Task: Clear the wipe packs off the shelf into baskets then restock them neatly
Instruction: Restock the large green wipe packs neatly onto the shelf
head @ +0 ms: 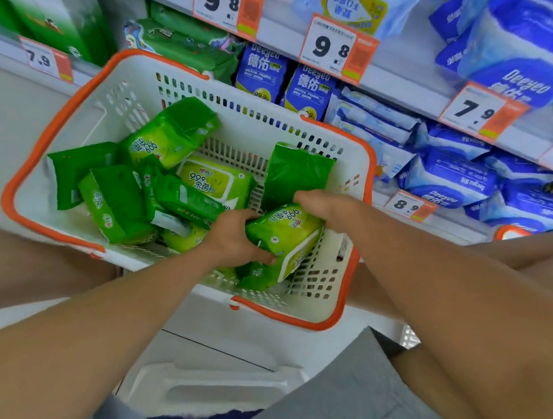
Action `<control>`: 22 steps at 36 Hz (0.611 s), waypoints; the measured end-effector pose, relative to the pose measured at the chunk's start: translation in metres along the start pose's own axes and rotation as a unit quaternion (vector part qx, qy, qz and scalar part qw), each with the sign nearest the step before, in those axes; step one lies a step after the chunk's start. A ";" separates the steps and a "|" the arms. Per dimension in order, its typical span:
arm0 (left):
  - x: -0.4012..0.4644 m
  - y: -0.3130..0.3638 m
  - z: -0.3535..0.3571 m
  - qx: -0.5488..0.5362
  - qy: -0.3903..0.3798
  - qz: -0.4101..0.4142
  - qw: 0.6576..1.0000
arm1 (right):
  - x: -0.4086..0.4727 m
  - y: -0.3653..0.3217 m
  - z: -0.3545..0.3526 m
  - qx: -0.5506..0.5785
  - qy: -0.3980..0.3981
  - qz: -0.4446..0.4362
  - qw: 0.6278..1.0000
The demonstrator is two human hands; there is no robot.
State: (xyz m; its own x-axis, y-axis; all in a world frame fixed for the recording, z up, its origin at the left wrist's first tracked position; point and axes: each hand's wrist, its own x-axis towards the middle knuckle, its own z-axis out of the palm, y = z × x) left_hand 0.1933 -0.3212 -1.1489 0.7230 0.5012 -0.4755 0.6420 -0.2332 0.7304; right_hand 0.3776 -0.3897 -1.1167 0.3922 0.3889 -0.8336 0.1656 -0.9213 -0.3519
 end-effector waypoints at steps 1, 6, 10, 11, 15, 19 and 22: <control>-0.002 0.001 -0.001 -0.011 0.010 0.000 1.000 | 0.003 0.002 0.005 0.050 -0.006 0.010 0.999; -0.009 0.004 -0.007 -0.056 0.035 -0.014 0.998 | 0.009 0.008 0.007 0.158 0.028 0.032 0.986; -0.007 0.019 -0.042 -0.241 0.117 -0.097 0.959 | -0.030 -0.012 -0.007 0.223 0.007 0.032 0.974; -0.007 0.029 -0.060 -0.298 0.140 -0.120 0.937 | -0.040 -0.020 -0.009 0.243 0.015 0.020 0.970; -0.013 0.073 -0.140 -0.450 0.076 -0.112 0.883 | -0.067 -0.058 -0.010 0.380 -0.050 -0.072 0.921; -0.030 0.099 -0.182 -0.443 0.061 -0.021 0.894 | -0.077 -0.083 -0.006 0.473 -0.053 -0.154 0.866; -0.044 0.113 -0.200 -0.449 0.106 0.004 0.887 | -0.090 -0.100 -0.016 0.508 -0.043 -0.203 0.836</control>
State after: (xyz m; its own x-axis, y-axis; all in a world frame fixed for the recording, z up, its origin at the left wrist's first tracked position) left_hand 0.1828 -0.2031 -0.9477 0.6013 0.6705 -0.4346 0.1061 0.4721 0.8751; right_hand 0.3401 -0.3329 -1.0001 0.4172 0.7075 -0.5704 -0.6024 -0.2546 -0.7565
